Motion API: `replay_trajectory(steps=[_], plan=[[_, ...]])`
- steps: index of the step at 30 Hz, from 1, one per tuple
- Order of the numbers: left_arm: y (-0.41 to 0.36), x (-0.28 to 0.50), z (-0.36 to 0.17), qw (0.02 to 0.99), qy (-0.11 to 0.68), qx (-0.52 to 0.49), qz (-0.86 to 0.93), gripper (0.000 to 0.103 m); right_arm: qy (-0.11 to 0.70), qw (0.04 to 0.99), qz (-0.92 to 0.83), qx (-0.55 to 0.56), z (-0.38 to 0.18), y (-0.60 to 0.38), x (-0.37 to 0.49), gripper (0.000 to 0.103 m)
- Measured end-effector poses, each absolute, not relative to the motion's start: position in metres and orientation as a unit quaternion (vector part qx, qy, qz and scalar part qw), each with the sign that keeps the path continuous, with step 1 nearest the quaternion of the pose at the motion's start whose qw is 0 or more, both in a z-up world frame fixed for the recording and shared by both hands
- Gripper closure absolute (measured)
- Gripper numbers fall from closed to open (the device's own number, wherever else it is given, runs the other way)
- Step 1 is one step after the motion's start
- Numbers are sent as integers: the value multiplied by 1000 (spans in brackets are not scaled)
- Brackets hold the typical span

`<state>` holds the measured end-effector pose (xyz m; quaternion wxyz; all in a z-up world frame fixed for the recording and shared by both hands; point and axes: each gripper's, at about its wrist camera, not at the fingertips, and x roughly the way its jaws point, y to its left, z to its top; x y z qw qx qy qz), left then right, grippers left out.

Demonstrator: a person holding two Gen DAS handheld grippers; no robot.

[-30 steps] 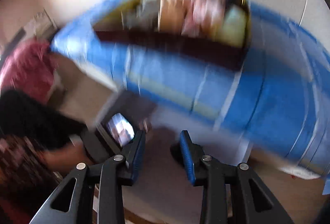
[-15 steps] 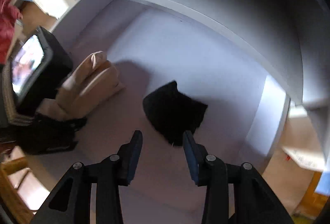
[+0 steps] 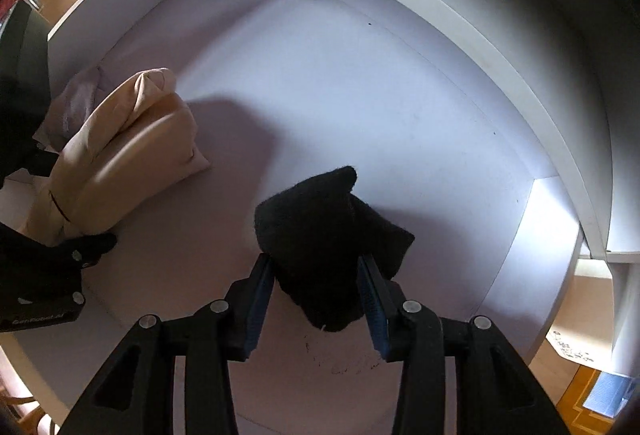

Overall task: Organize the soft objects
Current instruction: 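Grasp the black knit item on the shelf with the right tool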

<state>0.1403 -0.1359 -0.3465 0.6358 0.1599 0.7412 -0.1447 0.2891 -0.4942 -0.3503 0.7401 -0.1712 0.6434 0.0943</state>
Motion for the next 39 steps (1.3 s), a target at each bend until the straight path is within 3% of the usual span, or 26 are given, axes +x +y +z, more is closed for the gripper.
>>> replay_trajectory(steps=[24,39], plan=[[-136,135,-348,635,742,162,-144,34,664,732,76,-135,-375,-536,276,61],[-129,144,-331,650,734,122,-156,43,723,690,13,-26,-400,-604,260,76]])
